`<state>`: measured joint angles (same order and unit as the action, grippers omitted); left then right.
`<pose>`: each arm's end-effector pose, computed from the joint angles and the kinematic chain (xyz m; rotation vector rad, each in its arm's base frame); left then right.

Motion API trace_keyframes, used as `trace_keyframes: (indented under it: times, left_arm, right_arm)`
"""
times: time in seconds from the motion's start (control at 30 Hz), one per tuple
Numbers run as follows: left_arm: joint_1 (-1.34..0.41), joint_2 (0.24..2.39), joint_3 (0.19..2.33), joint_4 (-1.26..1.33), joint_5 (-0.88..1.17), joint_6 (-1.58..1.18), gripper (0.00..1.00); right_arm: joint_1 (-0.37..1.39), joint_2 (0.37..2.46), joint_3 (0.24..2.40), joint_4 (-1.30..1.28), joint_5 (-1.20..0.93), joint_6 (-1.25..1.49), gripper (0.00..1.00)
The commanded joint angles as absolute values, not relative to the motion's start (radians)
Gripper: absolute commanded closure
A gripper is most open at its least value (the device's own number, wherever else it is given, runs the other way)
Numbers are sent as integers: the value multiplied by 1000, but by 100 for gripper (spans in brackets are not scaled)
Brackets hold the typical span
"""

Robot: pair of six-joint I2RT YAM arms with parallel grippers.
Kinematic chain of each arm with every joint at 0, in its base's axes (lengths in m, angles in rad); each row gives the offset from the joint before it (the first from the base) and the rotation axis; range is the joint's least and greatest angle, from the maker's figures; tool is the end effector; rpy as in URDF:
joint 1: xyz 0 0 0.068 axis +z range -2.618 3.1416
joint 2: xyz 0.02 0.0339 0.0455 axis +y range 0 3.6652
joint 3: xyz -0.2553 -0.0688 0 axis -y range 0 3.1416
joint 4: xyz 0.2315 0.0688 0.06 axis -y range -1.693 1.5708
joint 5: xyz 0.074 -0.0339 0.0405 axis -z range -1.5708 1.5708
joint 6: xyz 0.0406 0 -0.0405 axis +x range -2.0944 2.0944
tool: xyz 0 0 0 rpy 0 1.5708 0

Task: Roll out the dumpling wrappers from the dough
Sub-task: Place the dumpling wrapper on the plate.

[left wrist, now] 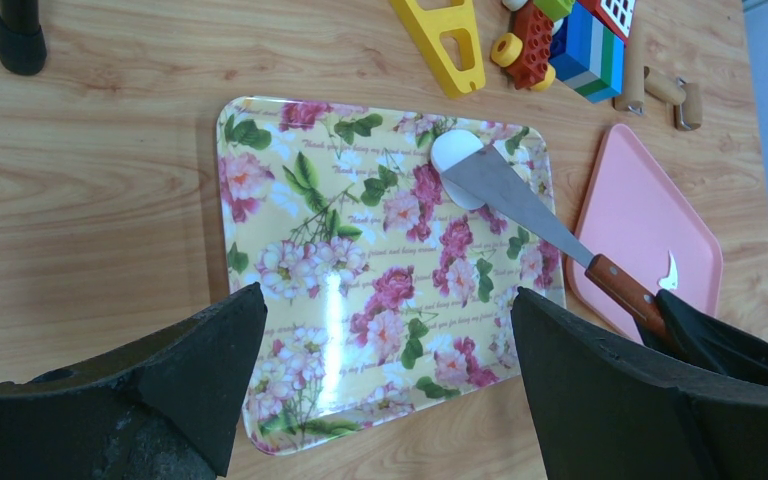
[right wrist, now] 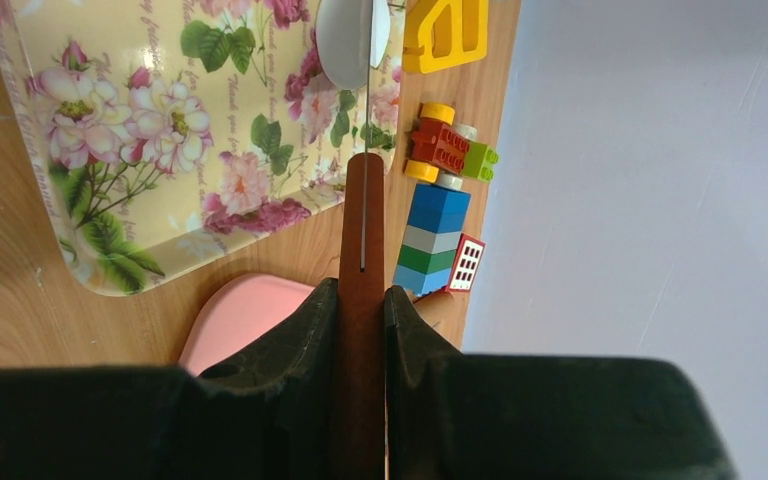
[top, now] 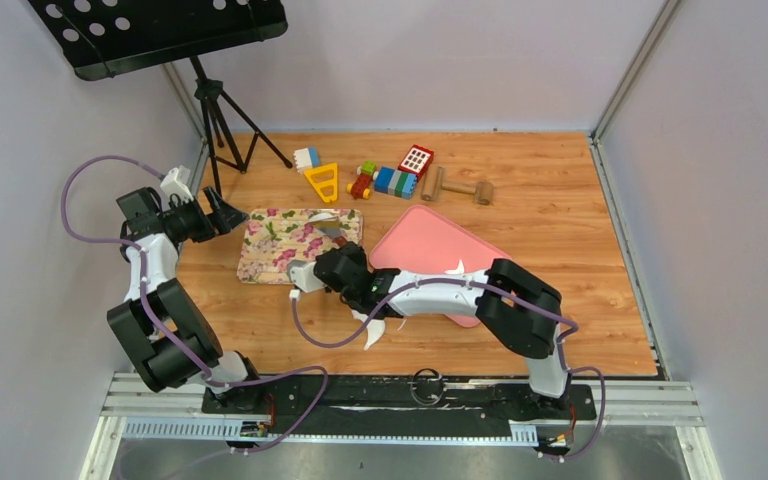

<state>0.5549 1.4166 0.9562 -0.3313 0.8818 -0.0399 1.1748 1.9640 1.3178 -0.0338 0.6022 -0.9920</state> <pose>0.2587 0.1235 0.2456 -0.2248 2.1117 -0.7334 0.1841 0.3808 0.1903 -1.7473 1.2863 -0.5702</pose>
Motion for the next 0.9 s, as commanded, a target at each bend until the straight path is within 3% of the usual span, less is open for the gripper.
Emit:
trace_keyframes:
  times: [0.0, 0.63, 0.87]
  left_arm:
    - [554, 1391, 953, -309, 899, -43, 0]
    - [554, 1394, 953, -310, 900, -40, 0]
    - [554, 1373, 953, -313, 904, -36, 0]
  right_arm:
    - [1165, 1975, 1360, 22, 645, -986, 100]
    - [1151, 1964, 1376, 117, 707, -1057, 100]
    - [1121, 1746, 1442, -228, 592, -862, 100]
